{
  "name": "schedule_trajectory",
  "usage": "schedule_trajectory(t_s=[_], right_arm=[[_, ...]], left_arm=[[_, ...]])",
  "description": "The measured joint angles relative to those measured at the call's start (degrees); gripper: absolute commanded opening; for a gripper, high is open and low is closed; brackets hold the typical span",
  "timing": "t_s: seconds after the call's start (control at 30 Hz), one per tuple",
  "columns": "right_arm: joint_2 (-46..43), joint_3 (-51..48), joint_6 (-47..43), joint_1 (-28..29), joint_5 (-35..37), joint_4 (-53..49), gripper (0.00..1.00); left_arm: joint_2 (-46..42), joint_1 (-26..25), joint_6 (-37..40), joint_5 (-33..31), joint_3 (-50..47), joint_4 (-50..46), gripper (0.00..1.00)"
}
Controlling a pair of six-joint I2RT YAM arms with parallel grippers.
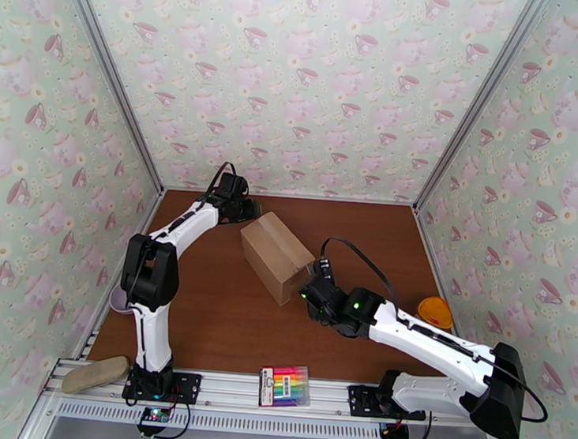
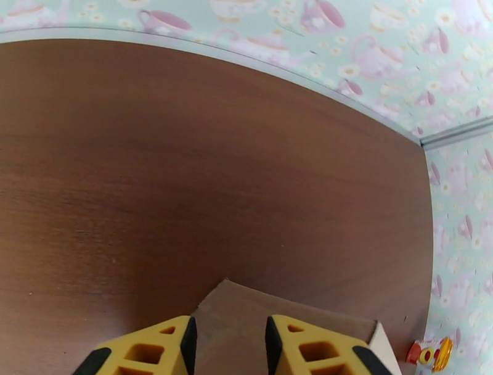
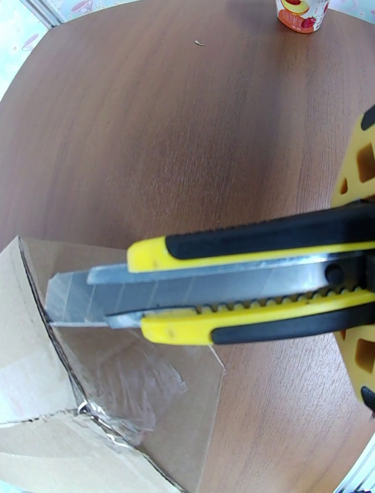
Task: Unpack the express box
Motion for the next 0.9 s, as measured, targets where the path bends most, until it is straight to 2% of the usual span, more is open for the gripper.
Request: schedule_trajectory(t_s=[0.9], right_arm=[[-2.0, -1.6, -1.5, -3.1, -3.5, 1.9, 0.00]], left_arm=[[1.9, -0.3, 3.7, 9.6, 0.0, 5.9, 0.36]])
